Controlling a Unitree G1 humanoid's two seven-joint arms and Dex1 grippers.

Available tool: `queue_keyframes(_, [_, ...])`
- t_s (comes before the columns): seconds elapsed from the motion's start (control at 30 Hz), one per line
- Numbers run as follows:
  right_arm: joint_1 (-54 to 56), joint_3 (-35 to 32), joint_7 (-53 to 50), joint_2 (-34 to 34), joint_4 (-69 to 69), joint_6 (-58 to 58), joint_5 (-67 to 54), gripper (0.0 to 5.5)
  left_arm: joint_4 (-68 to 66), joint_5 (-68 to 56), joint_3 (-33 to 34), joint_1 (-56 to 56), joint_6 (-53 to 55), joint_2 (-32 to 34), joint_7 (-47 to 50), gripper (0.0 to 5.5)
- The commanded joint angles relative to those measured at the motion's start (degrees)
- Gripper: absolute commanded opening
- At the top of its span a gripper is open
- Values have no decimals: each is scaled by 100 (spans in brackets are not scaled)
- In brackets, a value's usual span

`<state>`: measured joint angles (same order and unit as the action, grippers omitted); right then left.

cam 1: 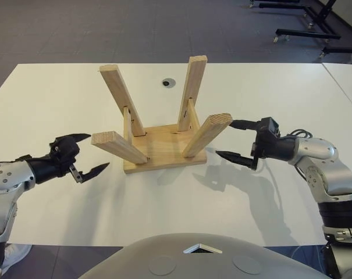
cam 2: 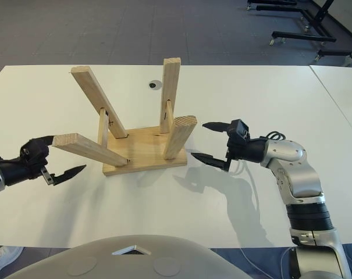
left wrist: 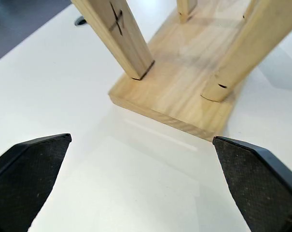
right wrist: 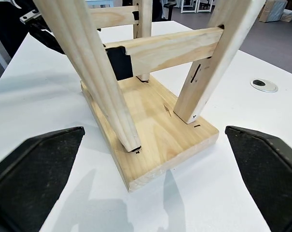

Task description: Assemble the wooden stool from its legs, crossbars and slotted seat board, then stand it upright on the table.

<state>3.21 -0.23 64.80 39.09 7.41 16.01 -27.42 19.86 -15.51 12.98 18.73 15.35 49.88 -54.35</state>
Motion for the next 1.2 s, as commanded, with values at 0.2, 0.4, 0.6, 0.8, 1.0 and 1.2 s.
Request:
queue_keyframes(0.2, [375, 682, 139, -552, -625, -484, 426, 538, 293, -631, -970, -536, 87, -510, -422, 540])
queue_keyframes(0.4, [646, 908, 92, -832, -1197, -871, 792, 540, -32, -655, -1339, -826, 138, -702, -439, 459])
queue_keyframes(0.6, [771, 1061, 10, -982, -1467, -1121, 1091, 540, -184, -543, -1426, -1072, 38, -782, -295, 369])
queue_keyframes(0.8, [805, 1045, 45, -1020, -1548, -1194, 1126, 540, -381, -244, -1571, -1152, -79, -810, -144, 322])
queue_keyframes(1.0, [893, 1106, 128, -1109, -1748, -1362, 1182, 480, -503, -151, -1634, -1163, -155, -823, -165, 318])
queue_keyframes(1.2, [940, 1250, 209, -1171, -1866, -1447, 1270, 357, -556, -213, -1563, -1221, -210, -897, -130, 259])
